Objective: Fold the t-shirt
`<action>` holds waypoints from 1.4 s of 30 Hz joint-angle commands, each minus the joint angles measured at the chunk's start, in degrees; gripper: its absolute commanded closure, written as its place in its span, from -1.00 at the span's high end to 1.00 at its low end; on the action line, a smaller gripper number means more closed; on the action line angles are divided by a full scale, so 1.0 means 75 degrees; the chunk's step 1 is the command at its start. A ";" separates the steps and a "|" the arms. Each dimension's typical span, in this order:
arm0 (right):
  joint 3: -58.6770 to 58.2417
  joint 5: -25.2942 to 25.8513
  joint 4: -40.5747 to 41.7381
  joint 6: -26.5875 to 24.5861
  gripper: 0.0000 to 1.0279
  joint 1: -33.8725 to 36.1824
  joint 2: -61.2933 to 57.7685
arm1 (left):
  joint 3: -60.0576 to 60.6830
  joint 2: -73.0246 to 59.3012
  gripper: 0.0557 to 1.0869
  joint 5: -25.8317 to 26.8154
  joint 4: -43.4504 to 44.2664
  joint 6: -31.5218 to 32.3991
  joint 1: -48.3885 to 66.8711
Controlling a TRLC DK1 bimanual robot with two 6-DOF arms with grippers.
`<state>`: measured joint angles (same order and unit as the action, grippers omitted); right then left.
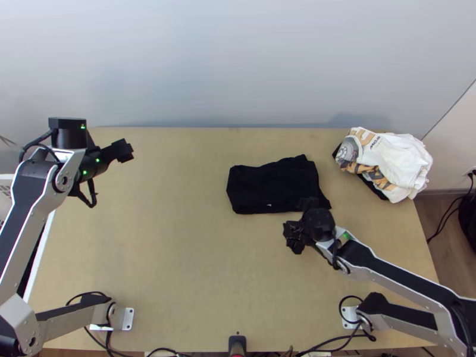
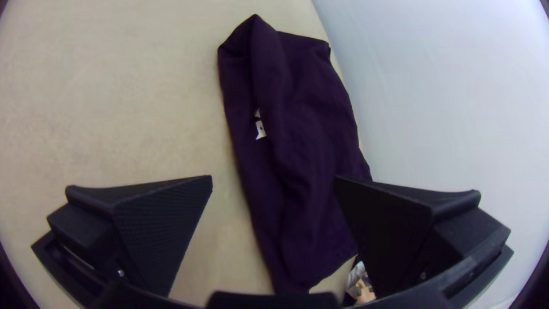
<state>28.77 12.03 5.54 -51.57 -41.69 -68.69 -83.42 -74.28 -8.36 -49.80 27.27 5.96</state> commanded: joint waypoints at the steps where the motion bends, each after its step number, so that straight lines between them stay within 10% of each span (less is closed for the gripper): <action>1: -0.0122 0.0013 0.1359 -0.0483 0.93 -0.0148 -0.1037 | 0.0247 0.0072 0.91 0.0048 0.0148 0.0021 -0.0150; 35: 0.1824 0.0212 0.3316 -0.0964 0.93 0.0625 -0.4740 | -0.0011 -0.0666 0.91 0.0330 0.0605 -0.0073 -0.0232; 38: 0.2046 0.0388 0.3316 -0.0999 0.40 0.0637 -0.4975 | -0.0022 -0.0678 0.91 0.0330 0.0605 -0.0085 -0.0232; 41: 0.2117 0.0411 0.3316 -0.1198 -0.68 0.0625 -0.5197 | -0.0034 -0.0678 0.91 0.0330 0.0605 -0.0085 -0.0220; 42: 0.2140 0.0529 0.3328 -0.1186 -0.70 0.0637 -0.5279 | -0.0046 -0.0690 0.91 0.0330 0.0605 -0.0085 -0.0220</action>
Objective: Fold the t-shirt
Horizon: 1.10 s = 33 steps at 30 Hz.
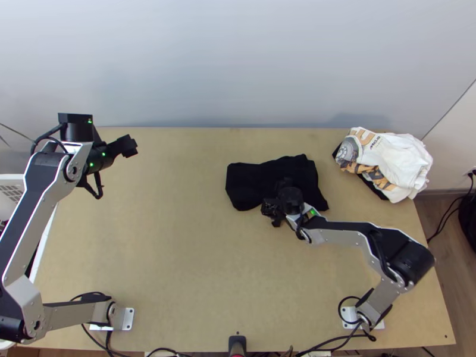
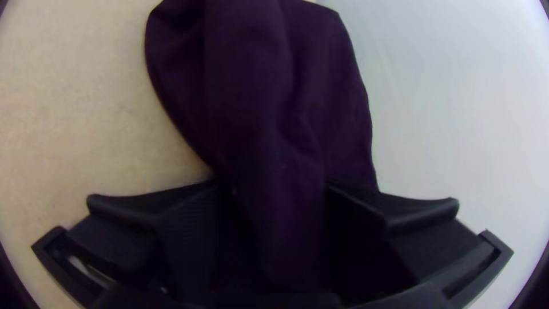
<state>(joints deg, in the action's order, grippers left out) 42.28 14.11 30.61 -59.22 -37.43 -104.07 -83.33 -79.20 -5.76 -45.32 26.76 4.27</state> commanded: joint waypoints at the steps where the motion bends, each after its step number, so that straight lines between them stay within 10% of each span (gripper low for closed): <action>1: 0.0339 0.0345 0.0079 -0.0143 -0.74 0.0104 -0.0632 | -0.0069 -0.0034 0.91 -0.0017 0.0008 -0.0018 0.0016; 33: 0.0995 0.2560 0.1192 0.1052 -0.94 0.1428 0.3798 | -0.0667 0.0376 0.91 -0.0064 -0.0801 0.0006 -0.0042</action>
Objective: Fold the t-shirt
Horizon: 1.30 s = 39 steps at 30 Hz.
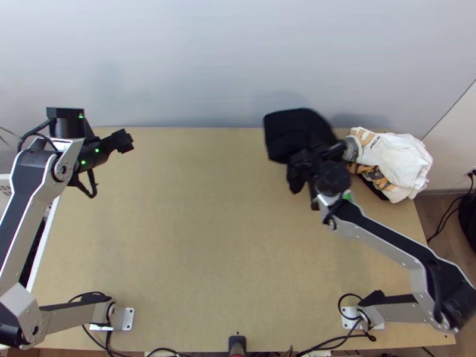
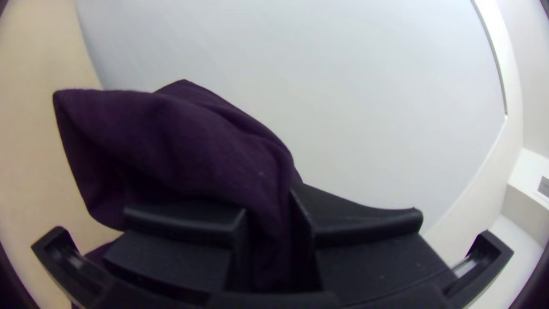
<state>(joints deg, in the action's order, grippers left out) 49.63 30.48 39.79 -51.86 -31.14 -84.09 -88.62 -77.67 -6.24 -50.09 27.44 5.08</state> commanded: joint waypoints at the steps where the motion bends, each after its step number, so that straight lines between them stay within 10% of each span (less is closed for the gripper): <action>1: 0.0075 0.0401 -0.0067 0.0082 -0.94 0.0765 0.1310 | 0.0085 0.0196 0.91 -0.0012 -0.0166 -0.0096 -0.0162; 22: 0.0696 -0.1802 -0.0536 0.1289 -0.94 0.6952 0.1427 | 0.0847 0.0524 0.91 0.0000 -0.0236 -0.0178 -0.0174; 39: 0.1094 -0.0396 0.0027 0.2121 -0.95 0.4890 -0.1830 | 0.0999 0.1332 0.91 0.0246 -0.0646 -0.1174 -0.2049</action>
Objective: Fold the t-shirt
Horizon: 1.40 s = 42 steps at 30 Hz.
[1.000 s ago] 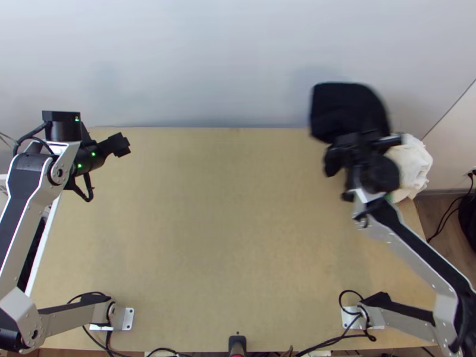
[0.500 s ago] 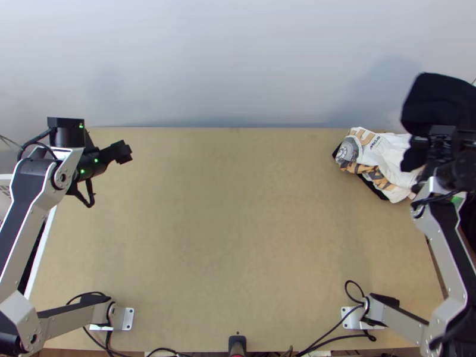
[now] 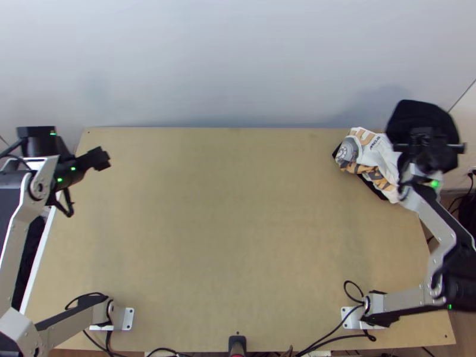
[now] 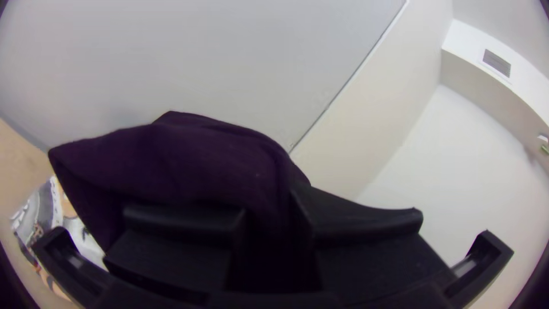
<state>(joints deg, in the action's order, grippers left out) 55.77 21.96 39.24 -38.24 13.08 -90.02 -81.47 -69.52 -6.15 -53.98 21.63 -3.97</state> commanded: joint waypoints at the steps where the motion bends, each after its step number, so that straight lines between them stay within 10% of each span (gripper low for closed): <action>1: 0.0299 0.0834 0.0099 0.0388 -0.95 -0.1170 -0.1111 | 0.0058 0.0269 0.91 0.0246 -0.0127 -0.0423 -0.0901; 16: -0.1190 0.0998 0.0088 0.0962 -0.90 -0.0971 -0.0970 | 0.0293 0.0316 0.91 0.0305 -0.0057 -0.0317 -0.0830; 18: -0.1190 0.0998 0.0053 0.1091 -0.73 -0.0959 -0.0525 | 0.0293 0.0316 0.91 0.0305 -0.0057 -0.0317 -0.0807; 21: -0.1166 0.0987 -0.0205 0.1196 0.05 -0.1182 0.0319 | 0.0316 0.0292 0.91 0.0305 -0.0057 -0.0317 -0.0795; 26: -0.0533 0.0975 -0.1483 0.1220 0.52 -0.2002 0.1327 | 0.0293 0.0245 0.91 0.0305 -0.0022 -0.0270 -0.0690; 34: 0.0838 0.1139 -0.2889 0.1395 0.73 -0.2869 0.1924 | 0.0386 0.0327 0.91 0.0305 -0.0022 -0.0177 -0.0666; 42: 0.2056 0.1092 -0.2584 0.1970 0.92 -0.1615 -0.0162 | 0.0468 0.0527 0.91 0.0293 -0.0139 -0.0177 -0.0690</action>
<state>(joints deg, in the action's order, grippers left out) 64.10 30.20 19.84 -25.96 -3.88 -81.93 -78.37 -66.65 -3.86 -54.35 20.23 -9.02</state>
